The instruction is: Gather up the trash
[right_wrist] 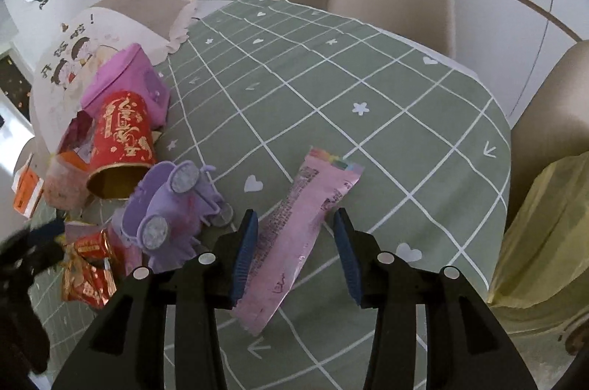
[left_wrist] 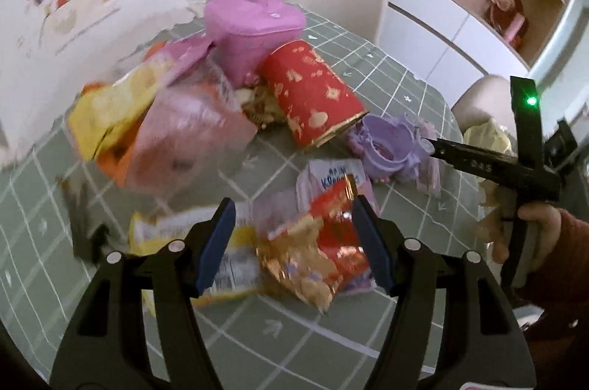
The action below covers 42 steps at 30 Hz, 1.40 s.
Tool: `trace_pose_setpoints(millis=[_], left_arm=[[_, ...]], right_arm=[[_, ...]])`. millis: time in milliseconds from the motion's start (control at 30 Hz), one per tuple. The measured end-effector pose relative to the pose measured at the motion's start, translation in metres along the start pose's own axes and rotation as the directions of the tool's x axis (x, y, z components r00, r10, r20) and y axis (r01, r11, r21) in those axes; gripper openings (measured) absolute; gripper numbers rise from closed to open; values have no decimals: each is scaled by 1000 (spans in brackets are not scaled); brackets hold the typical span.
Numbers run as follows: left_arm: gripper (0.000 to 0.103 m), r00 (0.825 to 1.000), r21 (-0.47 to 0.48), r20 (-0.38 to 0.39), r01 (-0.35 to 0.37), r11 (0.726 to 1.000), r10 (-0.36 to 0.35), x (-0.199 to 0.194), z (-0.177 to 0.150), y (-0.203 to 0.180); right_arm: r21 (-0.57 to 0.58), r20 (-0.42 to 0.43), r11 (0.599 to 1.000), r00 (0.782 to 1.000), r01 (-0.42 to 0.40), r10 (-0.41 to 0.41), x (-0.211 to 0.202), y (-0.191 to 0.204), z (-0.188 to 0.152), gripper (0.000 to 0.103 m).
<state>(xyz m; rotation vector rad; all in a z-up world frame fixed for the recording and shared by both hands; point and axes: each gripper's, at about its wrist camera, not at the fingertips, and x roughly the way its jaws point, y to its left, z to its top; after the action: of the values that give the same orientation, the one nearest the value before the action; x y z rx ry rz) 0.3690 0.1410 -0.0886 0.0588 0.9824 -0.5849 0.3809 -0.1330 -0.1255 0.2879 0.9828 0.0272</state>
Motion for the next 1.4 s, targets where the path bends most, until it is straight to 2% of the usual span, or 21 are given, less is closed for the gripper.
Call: trace_pose_setpoints(millis=[133,233,400,500,567,600,700,833,900,933,967,1067,1267,1400], left_arm=[[62,998,70,-53,19,997,-15,17,5,-8],[62,994,53,-93,54,997,-49,25,2,-11],[62,991,56,-112,85,995,-78,21,-8,-20],[62,989,80,-120,92,993,-82,15,-13,-26],[62,991,91,-111,84,992,-73,11,-13,-28],[62,992,91,-107,80,993,-70,10,-13,-28],[62,993,89,-106,60,994,-50,11,-11,-26],[55,990,94,-137,24,995,-11,23,-11,-25],[45,987,90,-161,17,996,-2,28,-13,-26],[36,987,91,-161,16,996,-1,27,-14,-27],[28,988,99,-155,10,995,5,25,-15,-29],[16,991,119,-131,0,993,15,17,-16,-38],[15,999,106,-20,-30,994,33,-16,-5,-54],[15,995,83,88,-48,995,41,-40,6,-72]], right_arm=[[-43,-12,999,1000,-7,6,-1,-1,-4,41],[-100,-14,995,1000,16,-17,0,5,-6,41],[-151,-40,986,997,65,-72,3,15,-3,41],[-129,-42,991,999,18,-24,3,11,1,41],[-104,-48,995,999,-8,2,3,6,4,34],[-99,-48,995,999,0,-5,2,5,5,20],[-103,-13,995,1000,13,-15,-13,5,5,15],[-90,24,996,1000,-3,5,-40,5,-2,15],[-80,37,997,999,1,2,-53,4,-8,15],[-78,41,997,999,2,1,-58,5,-11,15],[-76,47,997,999,4,0,-64,6,-16,15],[-83,65,996,998,14,-8,-84,10,-30,15],[-108,131,993,991,36,-22,-124,15,-48,15],[-128,176,991,984,49,-26,-148,12,-57,15]])
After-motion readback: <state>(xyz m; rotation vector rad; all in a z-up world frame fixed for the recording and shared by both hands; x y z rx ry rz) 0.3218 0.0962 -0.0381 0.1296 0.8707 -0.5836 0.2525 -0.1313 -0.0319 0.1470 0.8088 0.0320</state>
